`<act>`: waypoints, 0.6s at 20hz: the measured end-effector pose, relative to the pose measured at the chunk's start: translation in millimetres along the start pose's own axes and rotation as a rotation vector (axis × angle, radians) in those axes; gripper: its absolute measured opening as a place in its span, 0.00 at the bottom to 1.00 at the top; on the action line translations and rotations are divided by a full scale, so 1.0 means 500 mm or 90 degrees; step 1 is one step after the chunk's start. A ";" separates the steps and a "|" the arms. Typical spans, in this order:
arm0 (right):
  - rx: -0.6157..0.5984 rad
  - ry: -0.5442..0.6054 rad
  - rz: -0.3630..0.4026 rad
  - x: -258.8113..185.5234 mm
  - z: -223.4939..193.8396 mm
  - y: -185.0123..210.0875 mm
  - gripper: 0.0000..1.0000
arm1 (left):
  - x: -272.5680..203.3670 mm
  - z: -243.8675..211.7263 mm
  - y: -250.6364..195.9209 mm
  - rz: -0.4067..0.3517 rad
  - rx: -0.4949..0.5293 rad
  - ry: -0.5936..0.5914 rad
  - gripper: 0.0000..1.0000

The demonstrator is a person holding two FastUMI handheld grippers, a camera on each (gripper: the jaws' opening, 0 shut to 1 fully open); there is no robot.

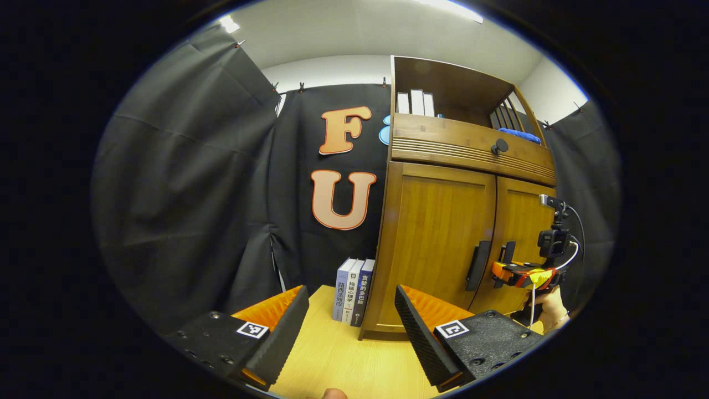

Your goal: Open the right door of the double-door shoe cabinet with the right hand, and open the left door with the left hand.

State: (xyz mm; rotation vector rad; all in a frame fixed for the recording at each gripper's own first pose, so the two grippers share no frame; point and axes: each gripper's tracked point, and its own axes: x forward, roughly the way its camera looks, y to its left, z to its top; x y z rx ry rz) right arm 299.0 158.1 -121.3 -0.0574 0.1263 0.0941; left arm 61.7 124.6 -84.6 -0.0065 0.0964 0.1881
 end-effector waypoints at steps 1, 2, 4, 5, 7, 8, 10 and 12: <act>0.001 0.005 0.001 -0.003 -0.003 0.000 0.34 | -0.005 0.002 0.000 0.001 -0.001 0.000 0.92; 0.004 0.005 0.002 -0.007 -0.002 -0.002 0.34 | -0.013 0.005 -0.001 0.003 -0.002 -0.002 0.92; 0.003 0.002 0.004 -0.017 -0.002 -0.002 0.39 | -0.038 0.005 0.001 0.006 -0.005 -0.006 0.95; 0.003 0.001 0.006 -0.029 -0.001 -0.004 0.35 | -0.047 0.007 0.000 0.007 -0.006 -0.007 0.92; 0.007 0.002 0.016 -0.059 -0.003 -0.008 0.31 | -0.060 0.011 0.001 0.009 -0.004 -0.009 0.95; 0.009 0.005 0.022 -0.076 -0.006 -0.012 0.35 | -0.067 0.014 0.001 0.010 -0.002 -0.009 0.94; 0.014 0.008 0.031 -0.113 -0.006 -0.022 0.35 | -0.082 0.019 -0.003 0.009 0.001 -0.012 0.95; 0.012 0.006 0.036 -0.147 -0.007 -0.034 0.39 | -0.093 0.025 -0.005 0.006 0.001 -0.016 0.95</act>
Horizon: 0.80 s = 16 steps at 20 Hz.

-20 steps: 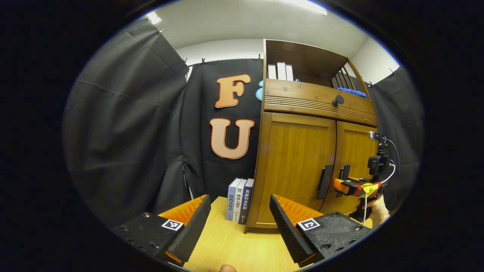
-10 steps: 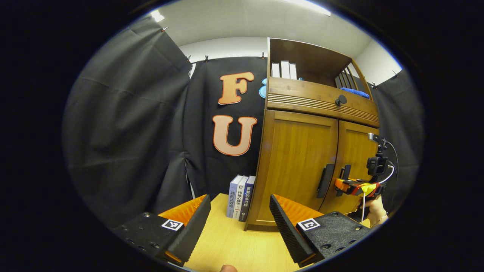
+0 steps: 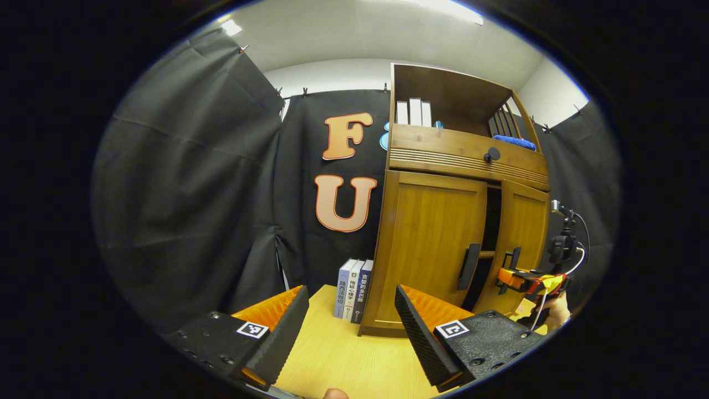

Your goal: Open the right door of the double-door shoe cabinet with the right hand, and open the left door with the left hand.

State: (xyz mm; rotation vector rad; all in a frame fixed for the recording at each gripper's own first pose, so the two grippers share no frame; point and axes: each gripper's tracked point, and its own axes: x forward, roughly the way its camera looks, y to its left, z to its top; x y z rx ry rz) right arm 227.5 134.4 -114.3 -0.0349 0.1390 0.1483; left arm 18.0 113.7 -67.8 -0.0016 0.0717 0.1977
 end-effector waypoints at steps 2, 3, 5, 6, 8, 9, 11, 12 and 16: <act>-0.013 -0.005 0.000 -0.034 0.003 -0.014 0.39 | -0.017 0.002 -0.005 -0.002 0.000 0.000 0.92; -0.020 -0.006 -0.001 -0.048 0.006 -0.024 0.39 | -0.023 0.002 -0.008 -0.005 0.000 0.000 0.92; -0.020 -0.007 -0.003 -0.084 0.005 -0.041 0.34 | -0.036 0.008 -0.020 -0.011 0.003 -0.004 0.92; -0.016 -0.008 -0.003 -0.099 -0.001 -0.049 0.36 | -0.042 0.012 -0.026 -0.015 0.004 -0.007 0.92; -0.012 -0.007 -0.005 -0.116 -0.003 -0.062 0.34 | -0.054 0.017 -0.044 -0.025 0.004 -0.009 0.92; -0.010 -0.007 -0.006 -0.124 -0.005 -0.069 0.34 | -0.060 0.016 -0.050 -0.029 0.005 -0.009 0.94; -0.009 -0.008 -0.009 -0.142 -0.006 -0.083 0.34 | -0.066 0.022 -0.061 -0.035 0.009 -0.007 0.94; -0.009 -0.008 -0.010 -0.143 -0.006 -0.089 0.38 | -0.071 0.022 -0.070 -0.038 0.009 -0.005 0.92; 0.002 0.001 -0.015 -0.197 -0.017 -0.122 0.34 | -0.080 0.019 -0.096 -0.053 0.005 0.000 0.92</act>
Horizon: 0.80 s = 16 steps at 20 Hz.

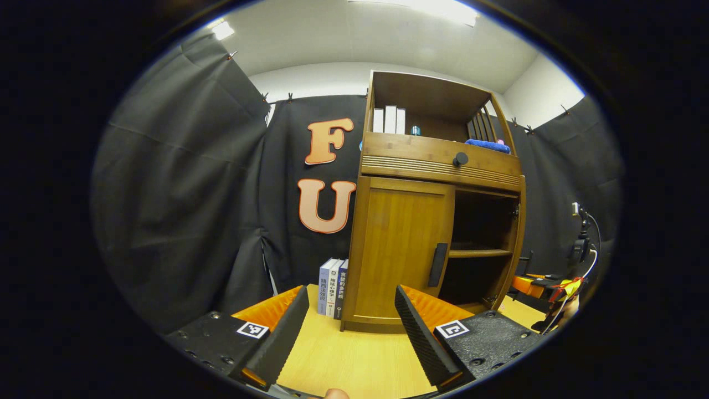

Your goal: Open the right door of the double-door shoe cabinet with the right hand, and open the left door with the left hand.

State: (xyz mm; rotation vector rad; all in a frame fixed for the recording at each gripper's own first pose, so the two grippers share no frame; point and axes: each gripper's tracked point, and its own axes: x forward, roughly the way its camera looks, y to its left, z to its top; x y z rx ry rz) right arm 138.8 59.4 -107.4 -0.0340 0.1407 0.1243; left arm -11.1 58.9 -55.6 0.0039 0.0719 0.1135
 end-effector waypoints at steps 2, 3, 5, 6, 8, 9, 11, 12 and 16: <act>0.006 -0.001 0.000 -0.016 -0.001 -0.015 0.21 | 0.000 0.000 -0.015 -0.008 -0.002 0.001 0.92; 0.008 -0.003 -0.003 -0.024 -0.001 -0.023 0.21 | -0.005 -0.004 -0.021 -0.012 -0.003 0.002 0.92; 0.007 -0.007 -0.014 -0.042 0.000 -0.045 0.21 | -0.002 -0.007 -0.034 -0.020 -0.003 0.005 0.94; 0.005 -0.010 -0.020 -0.053 0.004 -0.059 0.21 | 0.000 -0.007 -0.040 -0.022 -0.002 0.005 0.94; 0.003 -0.016 -0.031 -0.068 0.006 -0.085 0.21 | 0.008 -0.008 -0.055 -0.024 0.001 0.005 0.92; 0.005 -0.018 -0.036 -0.078 0.006 -0.102 0.21 | 0.012 -0.013 -0.062 -0.026 0.000 0.007 0.92; 0.010 -0.024 -0.045 -0.095 0.009 -0.140 0.16 | 0.021 -0.019 -0.084 -0.034 -0.004 0.012 0.95; 0.014 -0.025 -0.049 -0.100 0.011 -0.155 0.16 | 0.024 -0.021 -0.093 -0.036 -0.003 0.014 0.92; 0.012 -0.032 -0.102 -0.122 0.021 -0.240 0.07 | 0.040 -0.014 -0.139 -0.055 -0.001 -0.002 0.92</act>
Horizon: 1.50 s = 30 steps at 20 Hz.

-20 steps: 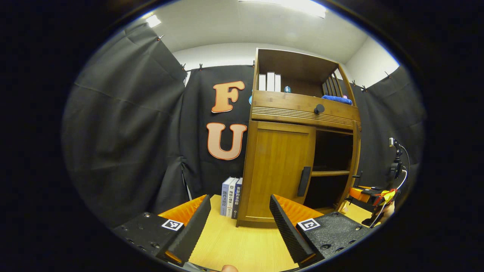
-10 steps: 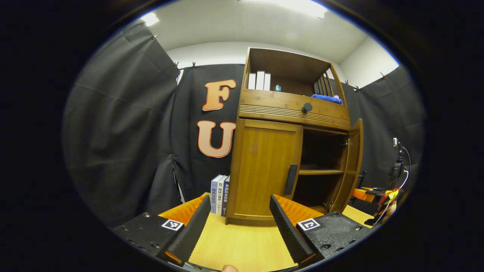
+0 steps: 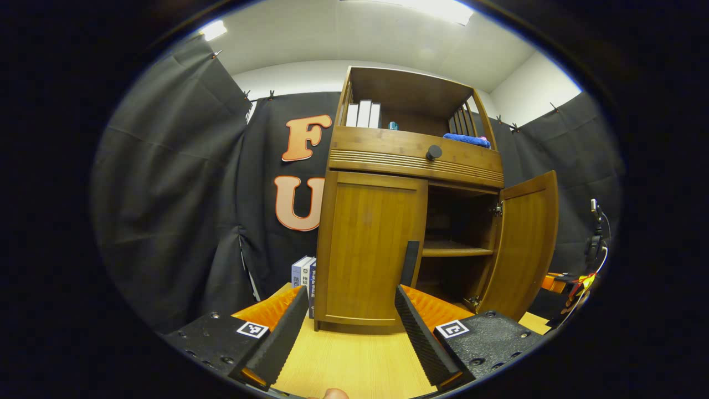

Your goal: Open the right door of the double-door shoe cabinet with the right hand, and open the left door with the left hand.

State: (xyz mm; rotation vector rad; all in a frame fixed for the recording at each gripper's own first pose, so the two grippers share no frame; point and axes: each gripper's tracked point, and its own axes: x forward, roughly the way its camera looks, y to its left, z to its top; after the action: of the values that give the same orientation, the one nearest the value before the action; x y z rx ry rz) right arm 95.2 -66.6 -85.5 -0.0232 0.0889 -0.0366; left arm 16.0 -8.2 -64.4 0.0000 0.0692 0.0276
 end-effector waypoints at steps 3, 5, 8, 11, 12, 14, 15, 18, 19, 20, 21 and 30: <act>0.020 0.001 0.016 -0.005 0.005 -0.030 0.08 | 0.016 0.002 -0.037 -0.014 0.002 -0.003 0.97; 0.023 0.000 0.029 -0.006 0.007 -0.038 0.09 | 0.028 0.001 -0.056 -0.019 0.006 -0.003 0.92; 0.010 -0.013 0.030 -0.009 0.011 -0.053 0.09 | 0.046 -0.010 -0.082 -0.025 0.010 0.008 0.92; 0.017 -0.018 0.033 -0.012 0.011 -0.076 0.08 | 0.067 -0.020 -0.101 -0.028 0.020 0.014 0.92; 0.019 -0.020 0.032 -0.014 0.013 -0.083 0.08 | 0.072 -0.025 -0.108 -0.031 0.020 0.017 0.92; 0.020 -0.022 0.026 -0.017 0.011 -0.089 0.08 | 0.086 -0.035 -0.127 -0.039 0.019 0.023 0.92; 0.021 -0.023 0.019 -0.020 0.011 -0.095 0.08 | 0.093 -0.038 -0.135 -0.042 0.019 0.024 0.92; 0.018 -0.031 -0.025 -0.043 0.010 -0.152 0.09 | 0.124 -0.047 -0.156 -0.051 0.023 0.026 0.95; 0.017 -0.036 -0.026 -0.054 0.012 -0.156 0.08 | 0.136 -0.050 -0.161 -0.055 0.023 0.027 0.95; 0.019 -0.037 -0.020 -0.064 0.013 -0.149 0.08 | 0.151 -0.053 -0.171 -0.058 0.023 0.028 0.92; 0.019 -0.038 -0.023 -0.070 0.014 -0.149 0.09 | 0.167 -0.055 -0.178 -0.060 0.026 0.029 0.92; 0.012 -0.051 -0.050 -0.111 0.019 -0.146 0.52 | 0.291 -0.083 -0.247 -0.101 0.042 0.039 0.92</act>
State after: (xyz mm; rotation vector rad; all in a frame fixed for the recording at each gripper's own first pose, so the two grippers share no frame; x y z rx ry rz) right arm 38.1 -137.5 -69.3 -0.0089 0.0074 -0.1146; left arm 161.9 -127.7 -116.0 0.0603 0.1304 -0.1331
